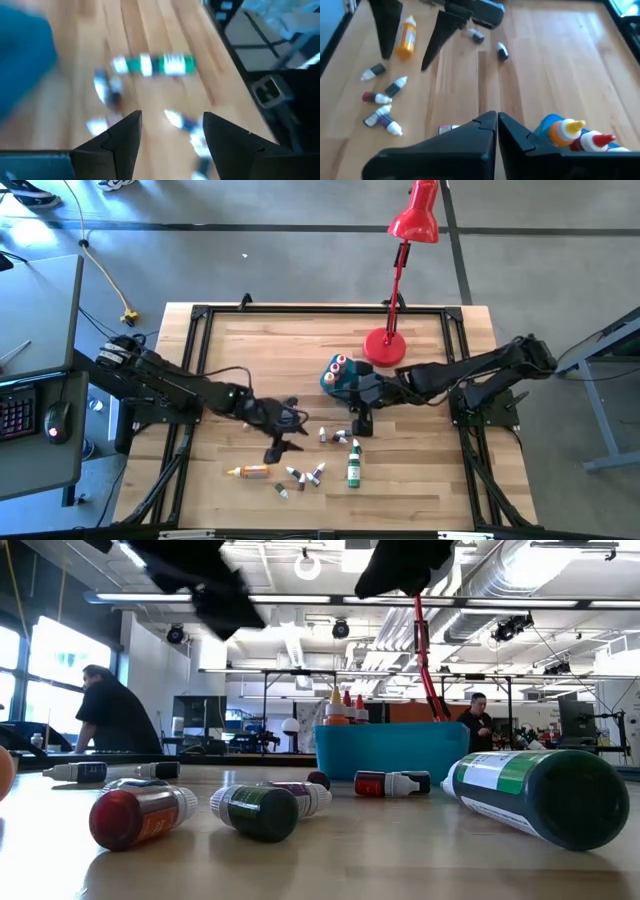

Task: Pick & Place food coloring
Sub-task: Put the big yellow food coloring bottle into the blue container

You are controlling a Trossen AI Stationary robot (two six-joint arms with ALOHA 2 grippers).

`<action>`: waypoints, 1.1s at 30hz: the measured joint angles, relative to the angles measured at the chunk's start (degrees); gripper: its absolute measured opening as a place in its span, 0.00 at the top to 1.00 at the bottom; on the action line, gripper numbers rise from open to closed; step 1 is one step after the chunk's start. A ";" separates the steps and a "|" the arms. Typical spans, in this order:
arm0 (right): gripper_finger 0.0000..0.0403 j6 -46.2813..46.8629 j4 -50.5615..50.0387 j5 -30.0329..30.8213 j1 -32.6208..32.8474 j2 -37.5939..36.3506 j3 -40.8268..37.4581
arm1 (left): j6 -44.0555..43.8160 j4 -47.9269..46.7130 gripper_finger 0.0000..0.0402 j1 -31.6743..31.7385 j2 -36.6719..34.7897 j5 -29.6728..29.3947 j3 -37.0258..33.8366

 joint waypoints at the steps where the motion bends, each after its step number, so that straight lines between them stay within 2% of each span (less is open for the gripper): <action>1: 0.97 -0.08 -0.23 0.09 0.30 0.32 -0.03 | -2.68 -2.62 0.48 -0.51 0.00 1.05 0.00; 7: 0.95 -2.55 -0.40 5.48 1.77 1.08 -0.07 | -17.80 -23.30 0.48 -5.13 0.00 6.29 0.00; 15: 0.96 -2.62 -0.87 5.73 1.45 1.13 -0.07 | -33.43 -37.70 0.48 -13.27 0.00 11.61 2.49; 19: 0.95 -2.59 -0.98 5.68 1.45 1.13 -0.07 | -37.05 -39.02 0.48 -16.78 0.00 11.74 4.55; 27: 0.96 -2.44 -0.98 5.66 1.45 1.13 -0.07 | -43.32 -40.24 0.48 -23.24 2.64 4.35 4.62; 33: 0.96 -2.44 -0.63 5.60 1.45 1.13 -0.07 | -46.03 -41.27 0.48 -23.93 6.58 3.47 4.66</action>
